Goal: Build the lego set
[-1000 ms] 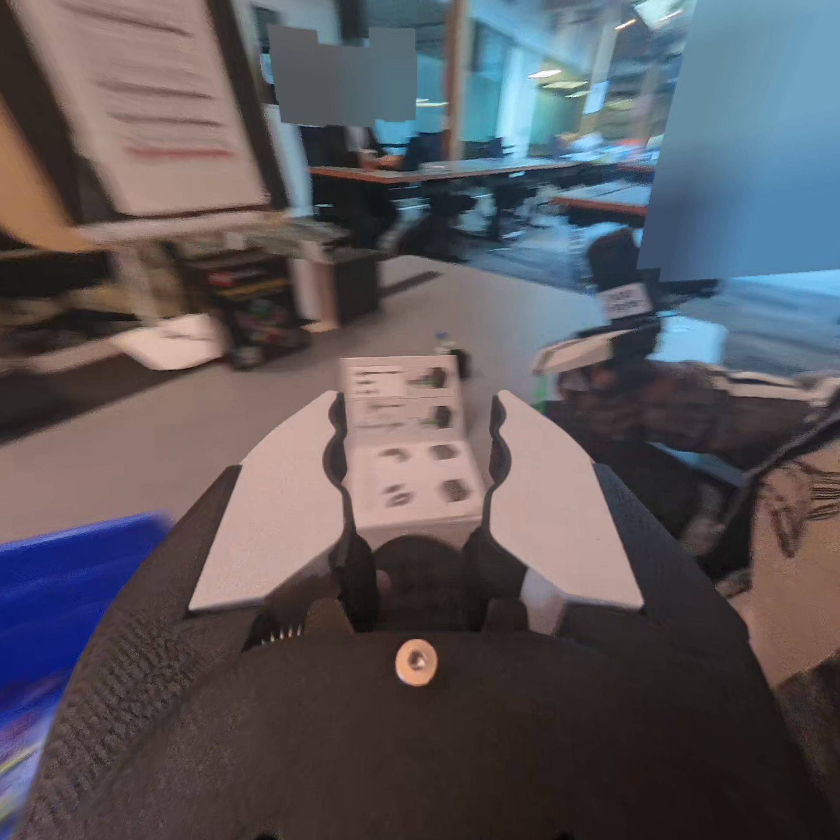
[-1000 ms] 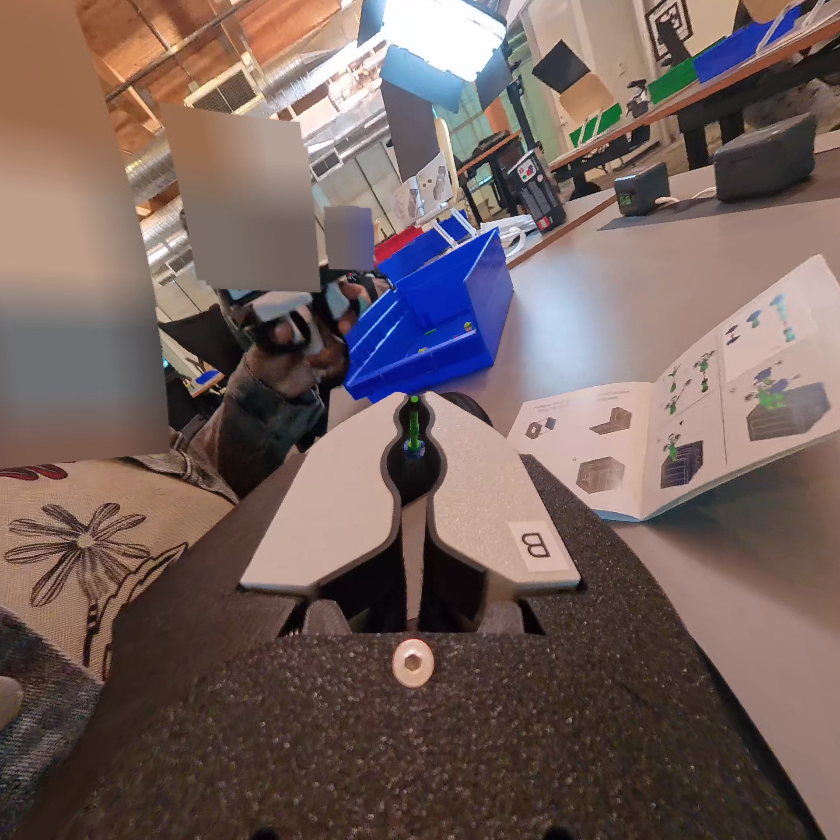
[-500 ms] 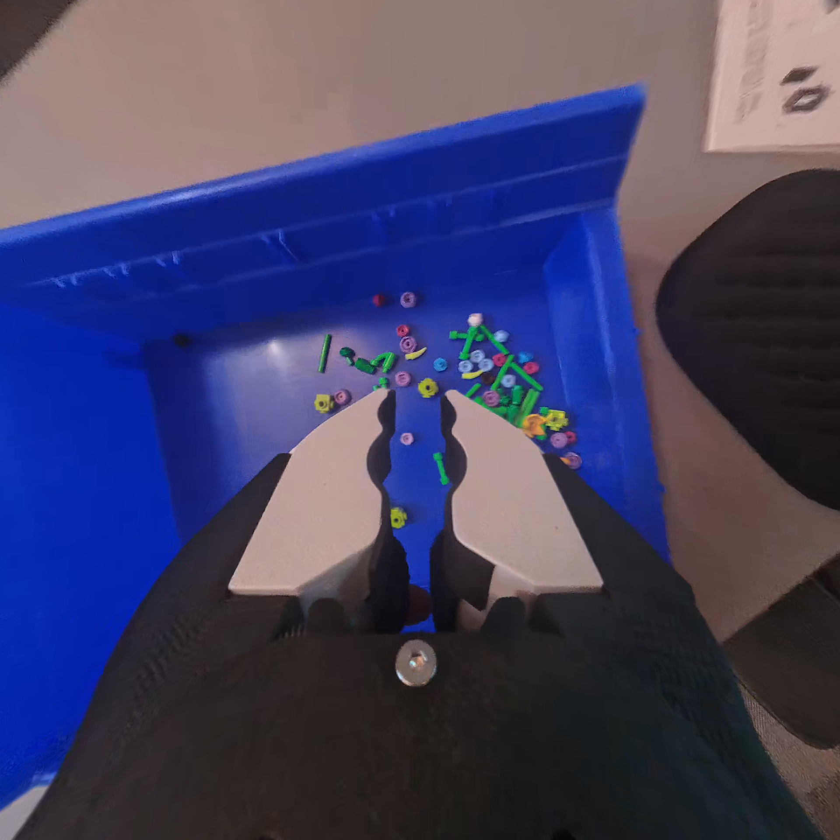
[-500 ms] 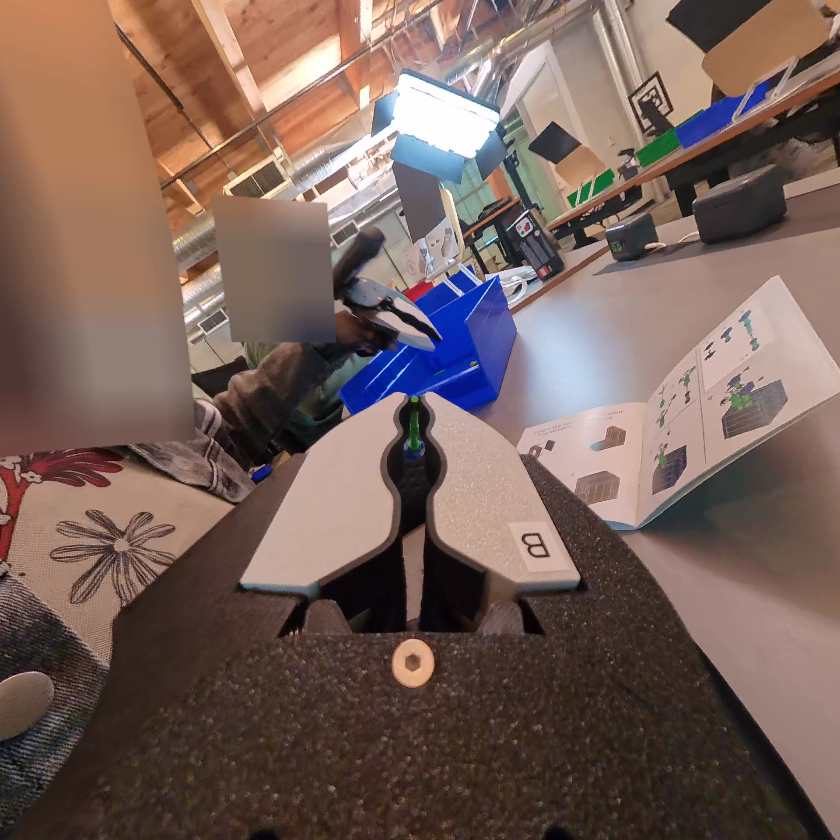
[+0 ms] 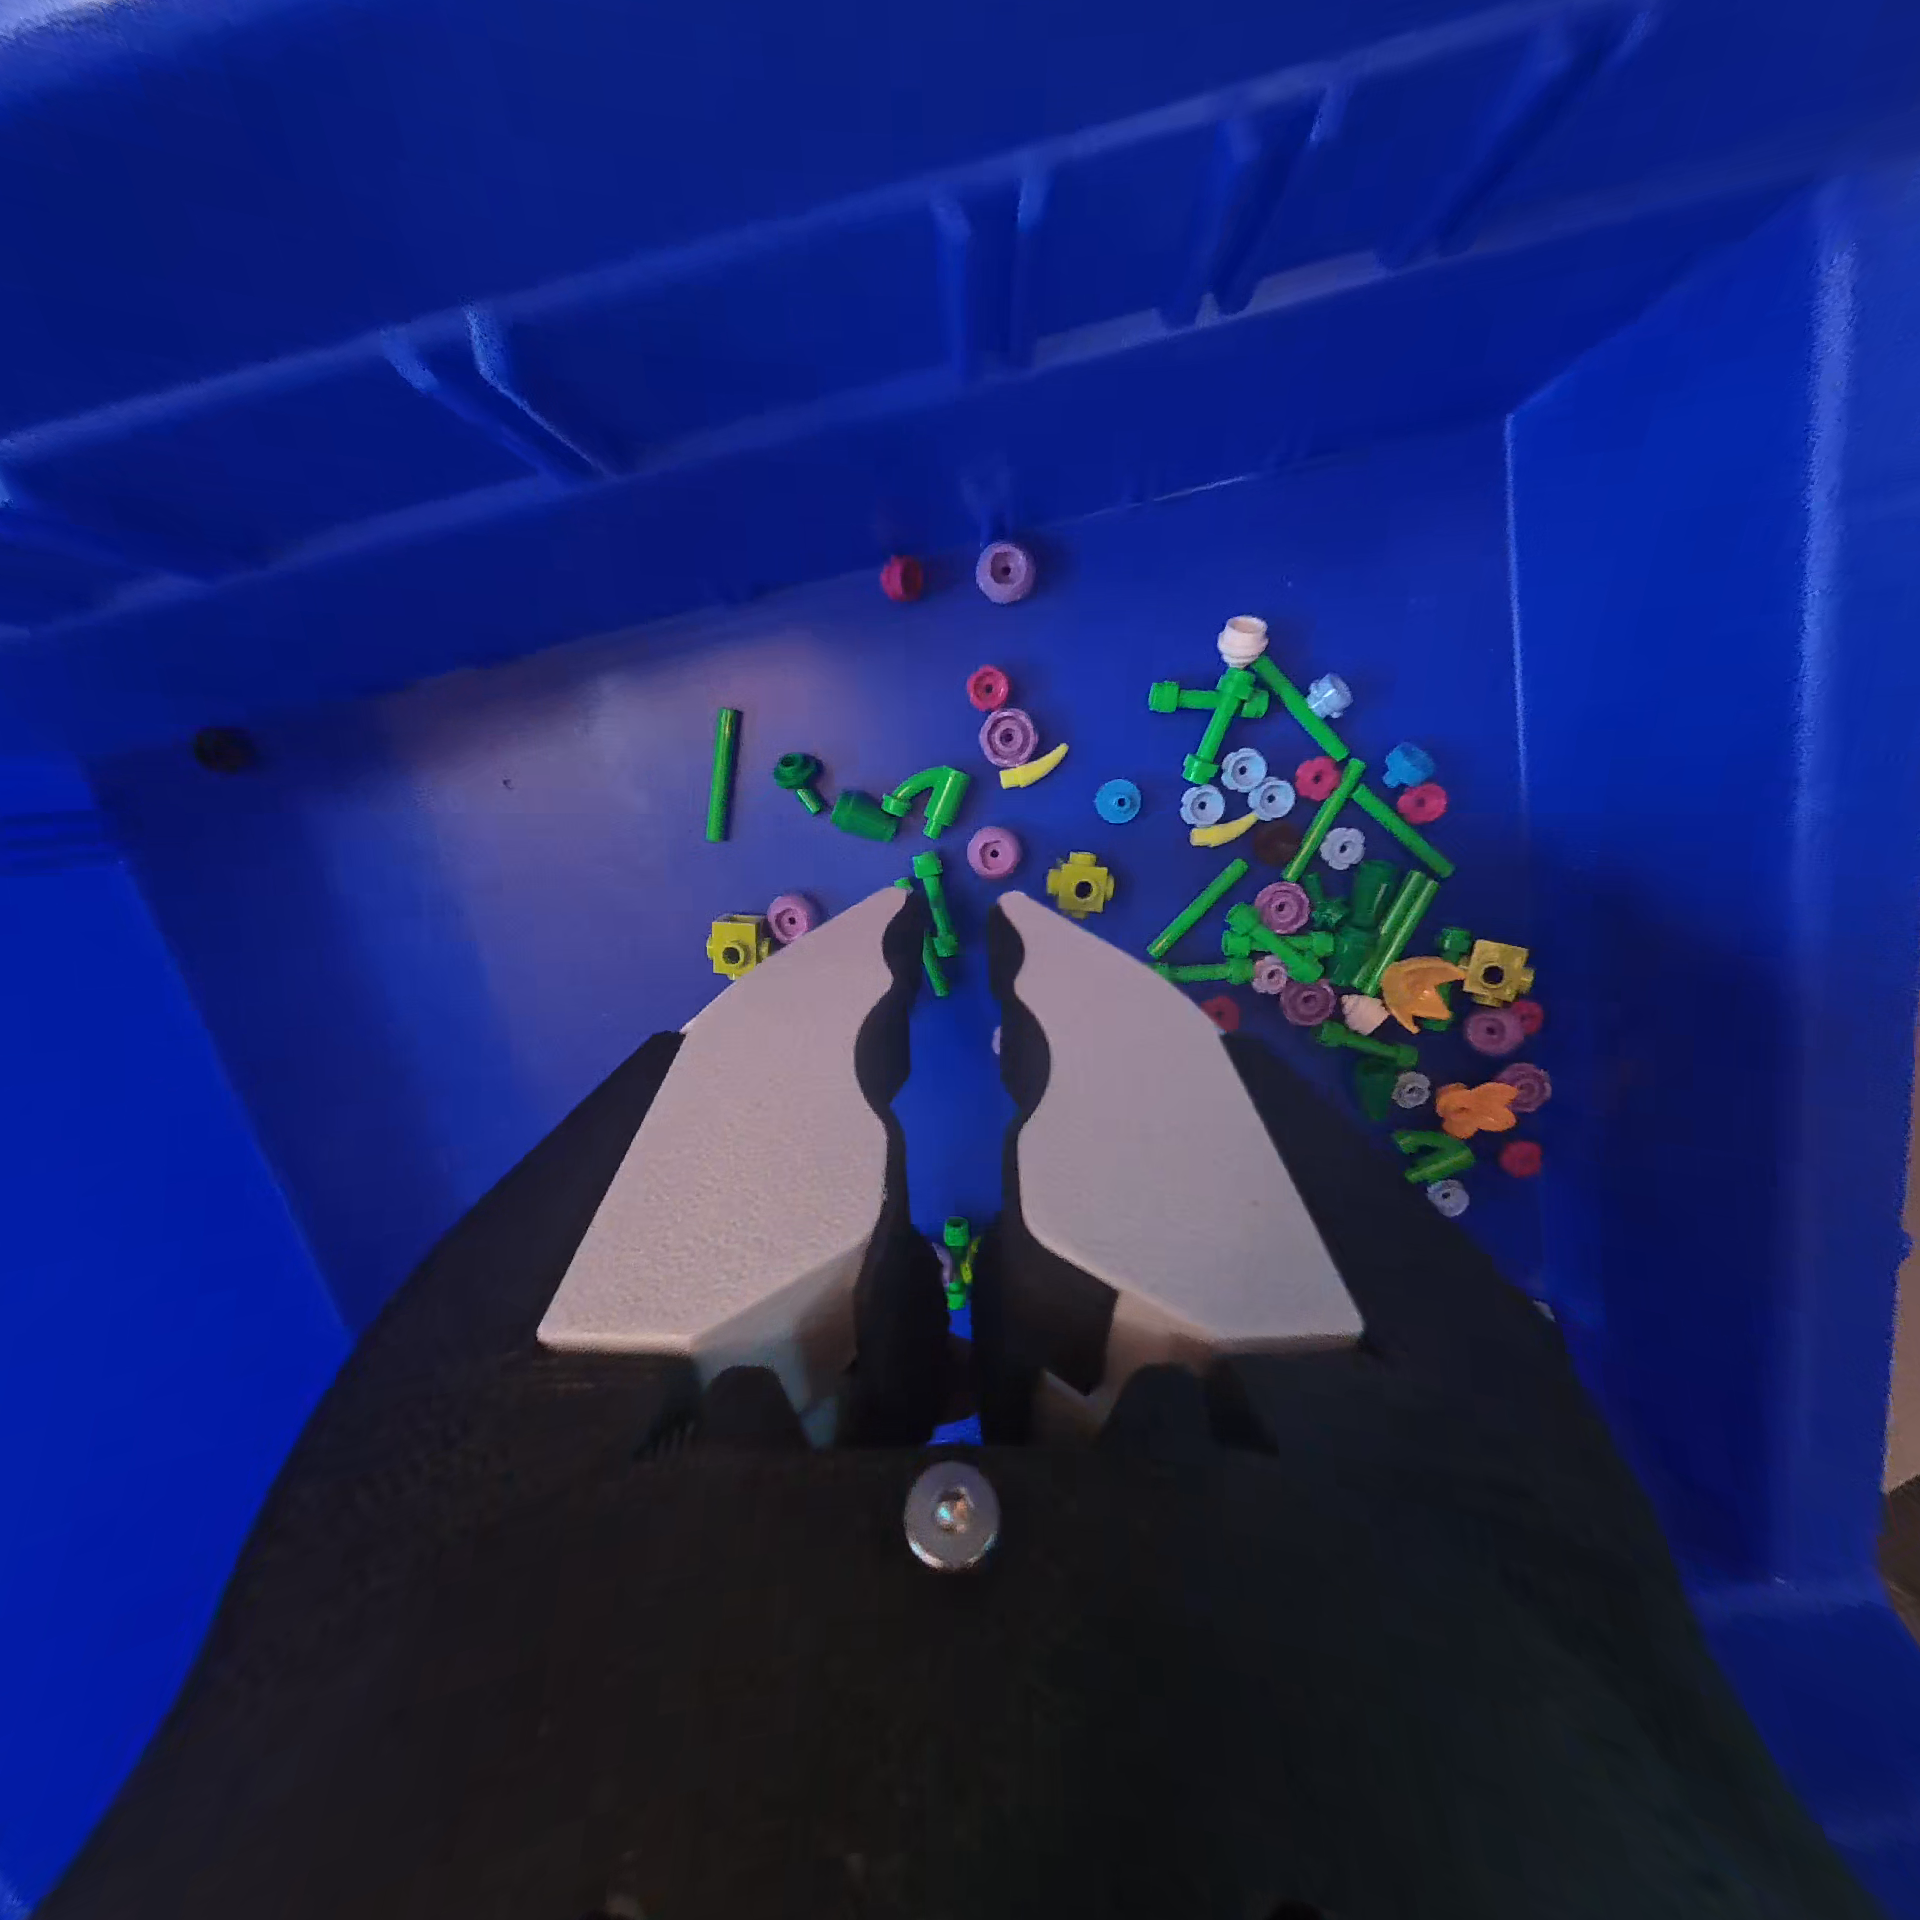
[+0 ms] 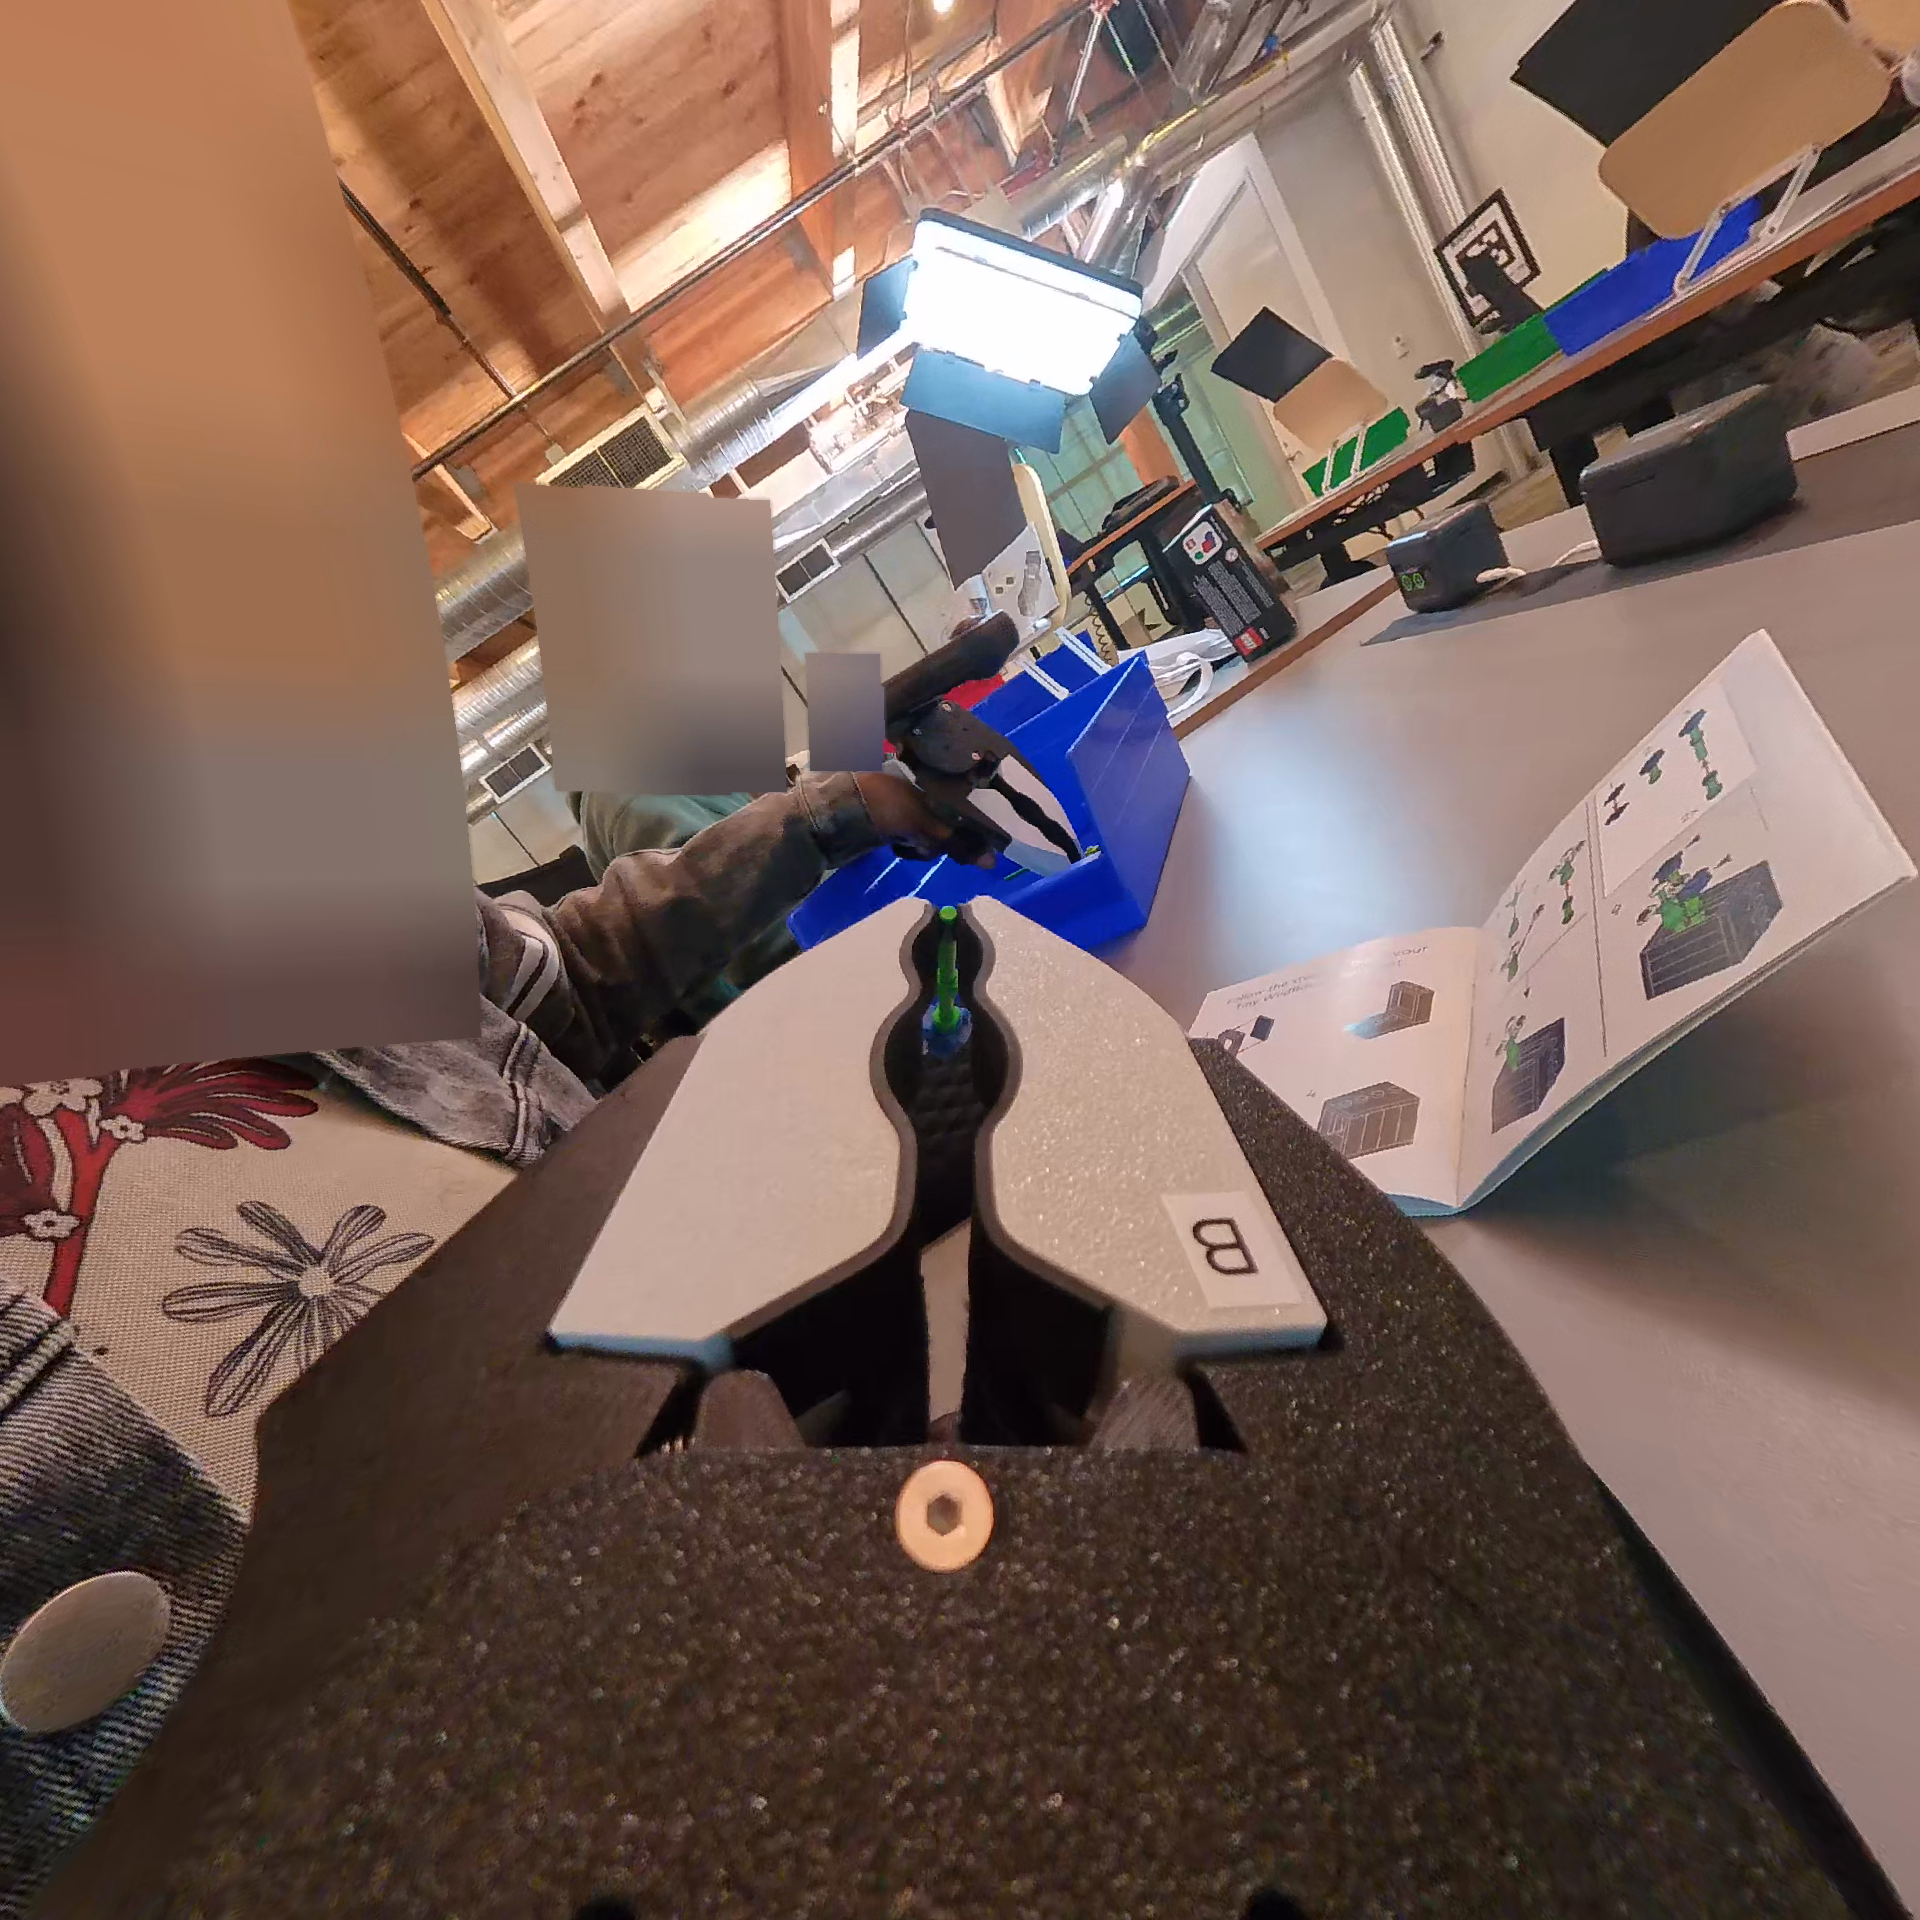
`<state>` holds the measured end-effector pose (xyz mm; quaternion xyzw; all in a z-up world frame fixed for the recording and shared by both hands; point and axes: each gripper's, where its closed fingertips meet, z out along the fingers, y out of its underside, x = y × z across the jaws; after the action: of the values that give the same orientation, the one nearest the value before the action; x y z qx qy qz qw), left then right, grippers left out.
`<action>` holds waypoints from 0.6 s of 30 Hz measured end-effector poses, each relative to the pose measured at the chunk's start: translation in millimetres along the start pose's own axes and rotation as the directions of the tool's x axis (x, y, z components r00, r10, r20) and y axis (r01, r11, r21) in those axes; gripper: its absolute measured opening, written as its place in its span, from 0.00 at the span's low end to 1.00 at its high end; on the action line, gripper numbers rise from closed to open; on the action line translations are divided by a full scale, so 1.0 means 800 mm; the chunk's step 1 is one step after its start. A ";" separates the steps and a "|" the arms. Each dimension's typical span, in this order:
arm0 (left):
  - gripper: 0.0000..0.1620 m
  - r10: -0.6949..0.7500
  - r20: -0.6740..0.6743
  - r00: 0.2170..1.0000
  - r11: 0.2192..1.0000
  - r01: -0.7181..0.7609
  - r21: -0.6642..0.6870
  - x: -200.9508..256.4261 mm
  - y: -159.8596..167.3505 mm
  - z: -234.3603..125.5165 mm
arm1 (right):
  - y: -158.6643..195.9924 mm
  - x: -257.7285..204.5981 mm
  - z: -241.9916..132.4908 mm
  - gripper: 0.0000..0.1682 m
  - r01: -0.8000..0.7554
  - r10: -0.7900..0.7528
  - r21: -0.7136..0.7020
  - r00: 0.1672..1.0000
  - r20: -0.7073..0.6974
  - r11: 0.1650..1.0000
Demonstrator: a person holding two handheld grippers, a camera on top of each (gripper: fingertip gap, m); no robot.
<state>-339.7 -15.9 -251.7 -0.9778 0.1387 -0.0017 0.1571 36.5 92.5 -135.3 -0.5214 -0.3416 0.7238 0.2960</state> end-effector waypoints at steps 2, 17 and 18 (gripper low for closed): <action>0.07 0.011 0.005 1.000 1.000 -0.011 -0.028 -0.001 0.004 0.005 | 0.000 0.000 0.000 0.02 0.001 -0.001 0.000 1.000 -0.001 1.000; 0.02 0.036 0.032 0.999 0.999 -0.036 0.000 -0.006 -0.001 -0.009 | -0.005 0.001 -0.004 0.02 0.001 -0.001 0.036 1.000 -0.004 0.999; 0.02 0.031 0.032 0.999 0.999 -0.030 -0.013 -0.007 0.003 -0.012 | -0.006 0.001 -0.004 0.02 0.000 0.000 0.039 1.000 -0.003 0.999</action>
<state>-346.3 -19.8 -243.4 -0.9764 0.1511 0.0171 0.1531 39.9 96.3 -132.9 -0.5168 -0.3271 0.7293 0.3066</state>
